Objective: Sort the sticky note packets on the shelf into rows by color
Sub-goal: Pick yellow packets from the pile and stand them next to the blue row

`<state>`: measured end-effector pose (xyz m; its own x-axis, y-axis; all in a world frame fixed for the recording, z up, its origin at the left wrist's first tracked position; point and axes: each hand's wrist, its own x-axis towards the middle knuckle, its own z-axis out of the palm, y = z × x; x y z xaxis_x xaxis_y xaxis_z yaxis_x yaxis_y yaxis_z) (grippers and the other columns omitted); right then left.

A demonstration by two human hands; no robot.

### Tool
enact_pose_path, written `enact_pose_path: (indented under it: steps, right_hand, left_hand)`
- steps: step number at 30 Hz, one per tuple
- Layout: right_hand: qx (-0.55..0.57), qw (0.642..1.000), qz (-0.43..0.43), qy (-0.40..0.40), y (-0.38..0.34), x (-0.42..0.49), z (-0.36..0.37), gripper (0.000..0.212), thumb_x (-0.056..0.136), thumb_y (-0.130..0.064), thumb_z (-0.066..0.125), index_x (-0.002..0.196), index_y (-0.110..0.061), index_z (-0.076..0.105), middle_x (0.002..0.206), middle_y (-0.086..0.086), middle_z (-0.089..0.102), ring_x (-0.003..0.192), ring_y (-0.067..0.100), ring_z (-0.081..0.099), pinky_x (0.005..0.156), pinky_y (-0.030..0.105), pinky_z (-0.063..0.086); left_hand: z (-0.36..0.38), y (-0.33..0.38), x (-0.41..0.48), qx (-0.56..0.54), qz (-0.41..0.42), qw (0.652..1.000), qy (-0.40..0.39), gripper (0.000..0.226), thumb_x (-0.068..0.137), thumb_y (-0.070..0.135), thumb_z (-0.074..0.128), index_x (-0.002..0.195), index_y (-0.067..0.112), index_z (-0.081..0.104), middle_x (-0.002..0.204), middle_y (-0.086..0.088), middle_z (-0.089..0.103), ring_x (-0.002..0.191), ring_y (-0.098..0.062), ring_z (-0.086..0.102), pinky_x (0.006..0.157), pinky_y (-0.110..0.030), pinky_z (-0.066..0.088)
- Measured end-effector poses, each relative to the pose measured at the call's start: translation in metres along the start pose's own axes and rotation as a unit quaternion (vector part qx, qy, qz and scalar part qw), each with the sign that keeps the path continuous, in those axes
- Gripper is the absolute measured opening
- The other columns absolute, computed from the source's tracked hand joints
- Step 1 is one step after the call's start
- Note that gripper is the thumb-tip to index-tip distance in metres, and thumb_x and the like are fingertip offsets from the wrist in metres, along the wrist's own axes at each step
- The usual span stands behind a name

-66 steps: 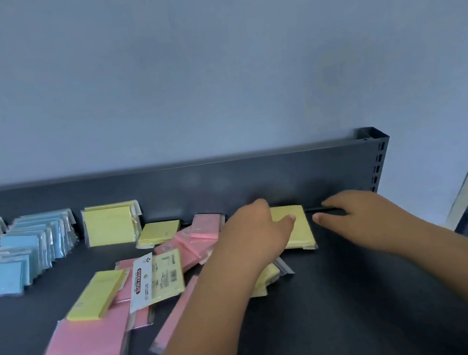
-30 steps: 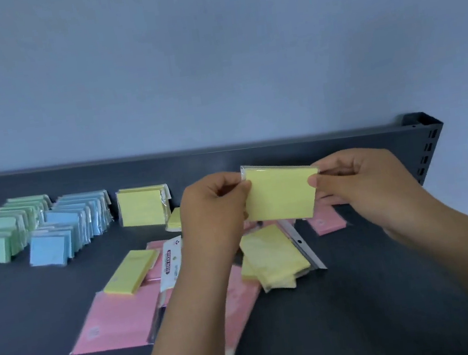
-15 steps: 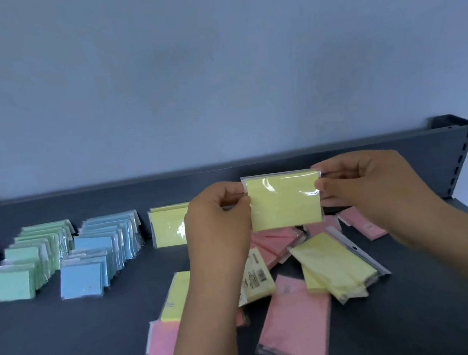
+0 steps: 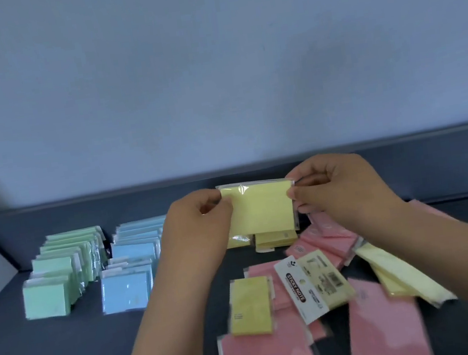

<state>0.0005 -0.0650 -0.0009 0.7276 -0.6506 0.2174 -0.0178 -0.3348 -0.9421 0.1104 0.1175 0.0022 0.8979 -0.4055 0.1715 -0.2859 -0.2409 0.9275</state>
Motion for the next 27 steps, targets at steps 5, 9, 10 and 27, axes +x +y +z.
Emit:
enact_pose_path:
  steps: [5, 9, 10, 27]
  right_hand:
    - [-0.073, 0.996, 0.004, 0.052, 0.006, 0.002, 0.058, 0.015, 0.083, -0.009, 0.081, 0.081, -0.024, 0.078, 0.077, -0.002, 0.077, 0.073, 0.015, 0.076, 0.080, 0.040, 0.064]
    - [-0.115, 0.991, 0.023, 0.064, 0.015, 0.008, 0.090, 0.018, 0.080, -0.009, 0.083, 0.079, -0.025, 0.077, 0.072, -0.004, 0.077, 0.072, 0.016, 0.076, 0.081, 0.044, 0.063]
    - [-0.122, 0.990, 0.035, 0.066, 0.018, 0.009, 0.096, 0.018, 0.080, -0.008, 0.083, 0.079, -0.026, 0.077, 0.072, -0.005, 0.077, 0.070, 0.015, 0.076, 0.080, 0.043, 0.064]
    - [-0.149, 0.980, 0.068, 0.113, 0.035, 0.022, 0.119, 0.023, 0.077, -0.006, 0.083, 0.082, -0.026, 0.075, 0.072, -0.006, 0.076, 0.075, 0.012, 0.074, 0.083, 0.042, 0.062]
  left_hand:
    - [-0.029, -0.023, 0.015, -0.033, -0.096, 0.992, -0.079, 0.030, 0.092, 0.036, 0.067, 0.121, 0.037, 0.064, 0.105, 0.018, 0.060, 0.104, -0.012, 0.062, 0.100, -0.043, 0.054]
    - [-0.038, -0.042, 0.020, -0.044, -0.137, 0.982, -0.123, 0.009, 0.093, 0.026, 0.064, 0.094, 0.034, 0.060, 0.099, 0.015, 0.060, 0.092, -0.004, 0.059, 0.098, -0.042, 0.054]
    - [-0.039, -0.047, 0.021, -0.052, -0.149, 0.979, -0.129, 0.008, 0.092, 0.025, 0.064, 0.092, 0.032, 0.059, 0.100, 0.011, 0.062, 0.092, -0.006, 0.060, 0.099, -0.041, 0.054]
    - [-0.029, -0.068, 0.033, -0.066, -0.163, 0.975, -0.132, 0.035, 0.089, 0.025, 0.060, 0.121, 0.033, 0.049, 0.130, 0.001, 0.053, 0.095, -0.010, 0.057, 0.064, -0.026, 0.041]
